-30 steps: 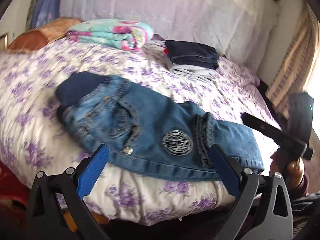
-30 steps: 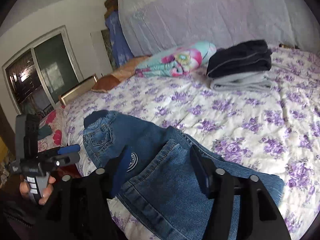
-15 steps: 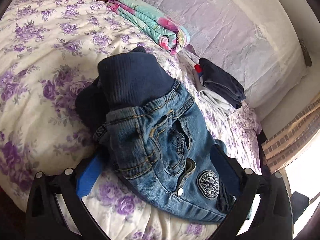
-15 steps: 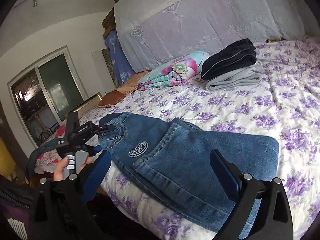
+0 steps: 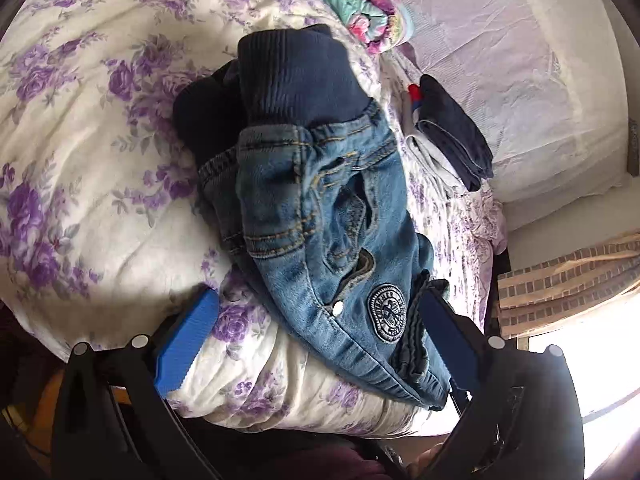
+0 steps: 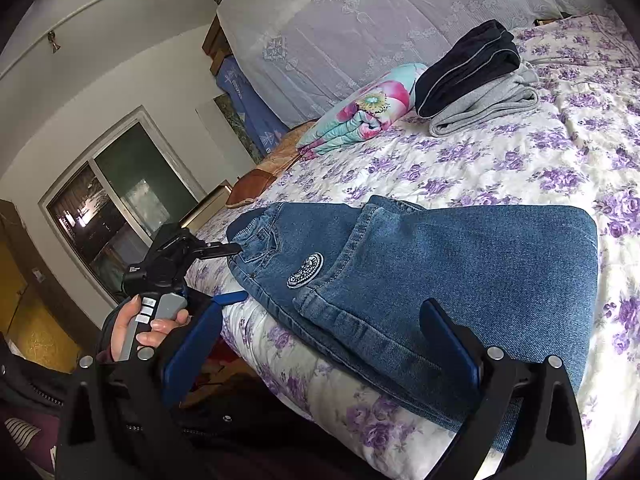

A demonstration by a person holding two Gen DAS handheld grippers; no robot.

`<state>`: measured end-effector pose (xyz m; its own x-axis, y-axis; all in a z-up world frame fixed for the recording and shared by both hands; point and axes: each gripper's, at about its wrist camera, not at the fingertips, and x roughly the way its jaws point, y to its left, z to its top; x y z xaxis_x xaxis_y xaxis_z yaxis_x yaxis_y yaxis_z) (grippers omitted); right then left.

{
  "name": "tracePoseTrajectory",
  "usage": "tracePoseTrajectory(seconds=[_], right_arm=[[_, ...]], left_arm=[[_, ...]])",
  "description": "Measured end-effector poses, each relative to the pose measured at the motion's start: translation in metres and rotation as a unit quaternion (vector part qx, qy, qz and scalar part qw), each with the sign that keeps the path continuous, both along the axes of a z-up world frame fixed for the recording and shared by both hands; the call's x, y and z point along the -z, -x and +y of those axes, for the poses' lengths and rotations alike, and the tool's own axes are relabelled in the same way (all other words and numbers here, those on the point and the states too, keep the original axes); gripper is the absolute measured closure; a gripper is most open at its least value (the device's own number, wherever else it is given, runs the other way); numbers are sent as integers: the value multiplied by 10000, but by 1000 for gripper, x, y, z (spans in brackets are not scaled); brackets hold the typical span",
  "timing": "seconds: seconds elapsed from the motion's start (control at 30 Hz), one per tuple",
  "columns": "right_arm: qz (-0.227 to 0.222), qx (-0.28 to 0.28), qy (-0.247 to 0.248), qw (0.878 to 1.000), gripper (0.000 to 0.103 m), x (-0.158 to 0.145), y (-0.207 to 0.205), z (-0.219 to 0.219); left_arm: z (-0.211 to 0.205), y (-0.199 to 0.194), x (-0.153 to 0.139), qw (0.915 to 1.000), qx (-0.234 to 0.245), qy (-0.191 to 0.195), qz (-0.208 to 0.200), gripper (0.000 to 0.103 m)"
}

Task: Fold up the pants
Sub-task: 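Grasp the waistband with the left tool and fold it over the legs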

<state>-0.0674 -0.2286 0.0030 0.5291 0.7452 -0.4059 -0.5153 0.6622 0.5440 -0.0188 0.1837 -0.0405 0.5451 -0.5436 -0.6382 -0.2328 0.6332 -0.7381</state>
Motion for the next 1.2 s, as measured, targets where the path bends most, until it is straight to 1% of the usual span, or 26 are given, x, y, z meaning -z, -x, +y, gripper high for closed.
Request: tracePoseTrajectory(seconds=[0.07, 0.13, 0.23, 0.3, 0.33, 0.37, 0.4, 0.43, 0.47, 0.53, 0.6, 0.67, 0.7, 0.73, 0.77, 0.8, 0.83, 0.9, 0.97, 1.0, 1.03, 1.07, 1.1, 1.13, 1.17, 1.2], right_arm=[[34, -79, 53, 9999, 4, 0, -1, 4], [3, -130, 88, 9999, 4, -2, 0, 6], [-88, -74, 77, 9999, 4, -5, 4, 2], [-112, 13, 44, 9999, 4, -7, 7, -4], [-116, 63, 10, 9999, 4, -7, 7, -8], [-118, 131, -15, 9998, 4, -6, 7, -12], [-126, 238, -22, 9996, 4, -7, 7, -18], [-135, 383, -25, 9992, 4, -6, 7, -24], [-127, 571, -24, 9983, 4, -6, 6, -31], [-24, 949, 50, 9955, 4, -3, 1, -46], [173, 1248, 62, 9920, 4, 3, -5, -60], [317, 1526, -40, 9878, 4, 8, -8, -78], [337, 1675, -85, 9853, 4, 9, -8, -88], [322, 1825, -118, 9826, 4, 8, -7, -99], [292, 1981, -136, 9797, 4, 6, -6, -109], [244, 2150, -156, 9762, 4, 3, -4, -120], [181, 2314, -178, 9725, 4, -1, 0, -132], [22, 2646, -221, 9641, 4, -11, 8, -154], [-142, 2930, -261, 9556, 4, -19, 17, -172], [-201, 3030, -269, 9524, 4, -22, 20, -178], [-229, 3100, -268, 9501, 4, -23, 23, -184], [-211, 3122, -268, 9494, 4, -21, 24, -187], [-147, 3081, -275, 9508, 4, -18, 23, -188], [-45, 3001, -282, 9535, 4, -13, 21, -187], [83, 2881, -303, 9571, 4, -8, 18, -184], [220, 2721, -355, 9614, 4, -3, 14, -181]], left_arm=[[5, -11, 1, 9993, -280, 225, 130, 5], [6, -27, -1, 9986, -485, 149, 161, 5], [5, -43, -4, 9977, -678, -17, -36, 5], [7, -43, -3, 9963, -834, 82, -178, 5], [6, -41, -4, 9961, -843, 84, -257, 7], [6, -38, -6, 9958, -829, 38, -387, 12], [3, -36, -8, 9959, -737, -107, -513, 45], [4, -35, -8, 9961, -619, -198, -601, 74], [5, -33, -8, 9957, -566, -182, -706, 76], [5, -31, -9, 9951, -540, -234, -792, 78], [0, -27, -16, 9932, -509, -373, -975, 79], [-15, -20, -33, 9885, -400, -764, -1245, 80], [-26, -14, -48, 9835, -282, -1030, -1459, 80], [-42, -7, -64, 9755, -127, -1389, -1703, 80], [-61, -1, -82, 9651, 53, -1746, -1950, 80], [-83, 6, -100, 9524, 270, -2063, -2227, 80], [-109, 14, -117, 9366, 536, -2387, -2508, 80], [-165, 28, -141, 9036, 1135, -2866, -2975, 80], [-220, 37, -144, 8760, 1820, -3107, -3209, 79], [-248, 39, -138, 8601, 2195, -3245, -3266, 76], [-275, 41, -126, 8426, 2587, -3413, -3266, 71], [-297, 38, -110, 8315, 2933, -3500, -3164, 69], [-316, 32, -90, 8221, 3231, -3620, -2977, 64], [-334, 25, -65, 8105, 3501, -3808, -2749, 61], [-348, 22, -45, 7961, 3660, -4033, -2638, 60], [-356, 28, -34, 7779, 3622, -4302, -2805, 56]])
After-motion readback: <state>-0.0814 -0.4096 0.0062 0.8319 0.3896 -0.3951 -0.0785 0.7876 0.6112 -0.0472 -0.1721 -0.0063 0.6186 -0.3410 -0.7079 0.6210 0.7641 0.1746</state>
